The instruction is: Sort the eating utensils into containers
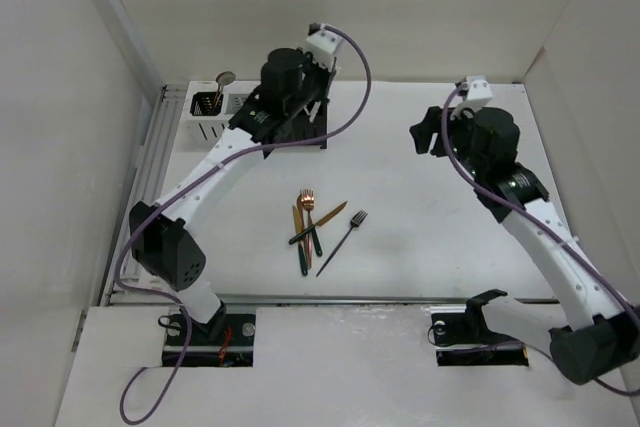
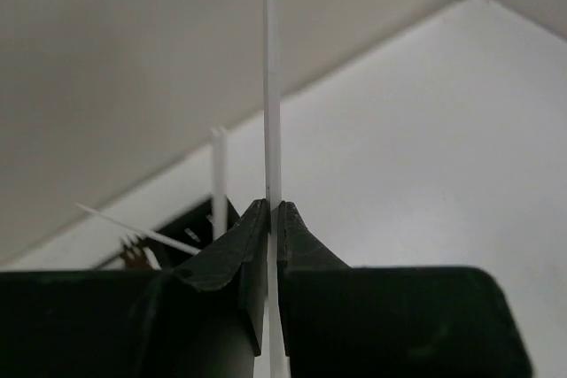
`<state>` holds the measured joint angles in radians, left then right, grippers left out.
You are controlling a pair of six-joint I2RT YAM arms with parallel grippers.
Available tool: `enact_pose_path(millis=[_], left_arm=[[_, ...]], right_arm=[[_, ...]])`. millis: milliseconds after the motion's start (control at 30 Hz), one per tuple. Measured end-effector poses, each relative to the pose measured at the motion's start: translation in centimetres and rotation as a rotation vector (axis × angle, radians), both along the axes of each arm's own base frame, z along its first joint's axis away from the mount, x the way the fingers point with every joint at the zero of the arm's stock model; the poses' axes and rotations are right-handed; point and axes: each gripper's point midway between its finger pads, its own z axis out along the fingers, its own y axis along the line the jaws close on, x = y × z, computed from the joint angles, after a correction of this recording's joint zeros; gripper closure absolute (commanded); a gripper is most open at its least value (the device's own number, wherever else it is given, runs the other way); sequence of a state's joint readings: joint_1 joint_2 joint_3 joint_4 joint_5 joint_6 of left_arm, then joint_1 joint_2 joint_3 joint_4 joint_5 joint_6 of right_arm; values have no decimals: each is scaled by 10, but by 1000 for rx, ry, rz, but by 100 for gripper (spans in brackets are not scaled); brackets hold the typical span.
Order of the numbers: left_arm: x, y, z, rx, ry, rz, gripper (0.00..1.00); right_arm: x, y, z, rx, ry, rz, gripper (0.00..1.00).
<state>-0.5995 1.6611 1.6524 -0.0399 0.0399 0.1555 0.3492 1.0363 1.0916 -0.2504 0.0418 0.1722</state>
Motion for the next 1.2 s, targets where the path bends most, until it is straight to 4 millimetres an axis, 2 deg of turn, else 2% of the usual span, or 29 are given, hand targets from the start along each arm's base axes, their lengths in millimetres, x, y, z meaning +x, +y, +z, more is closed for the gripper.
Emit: enact_pose_path(millis=[100,167,233,300,467,567,633,733,900,1067,1100,1167,1200], left_arm=[[25,19,50,-75,-194,47,100],[44,29,62,-115,-264,74,100],[65,35,60,-143,-304,83,100],[86,39,46,-165,-310,84,100],[132,48,-16,-209,-243,77,100],[143,54,-50,-230,-187,74,100],[142,56,-66,-242,-166,65,100],[137,54,-75,-260,-170,38,100],[141,49,-72,-300,-236,-3,100],[151,51,-104,-282,-230,-9,100],[153,51,-113,-278,-219,-9,96],[155,52,-126,-257,-207,-16,78],[154,53,-133,-247,-200,-24,50]], right_arm=[[21,12,-26,-43,65,35,31],[37,19,-38,-69,98,51,30],[52,26,-43,-86,111,62,30],[65,31,-44,-101,116,71,30],[91,41,-34,-110,94,85,30],[98,42,-27,-107,82,91,30],[102,43,-23,-106,75,93,30],[104,44,-17,-105,71,96,30],[102,45,-17,-108,89,106,30],[95,44,-27,-121,135,113,26],[95,44,-28,-122,140,113,25],[92,43,-29,-125,148,116,21],[91,43,-29,-127,151,116,20]])
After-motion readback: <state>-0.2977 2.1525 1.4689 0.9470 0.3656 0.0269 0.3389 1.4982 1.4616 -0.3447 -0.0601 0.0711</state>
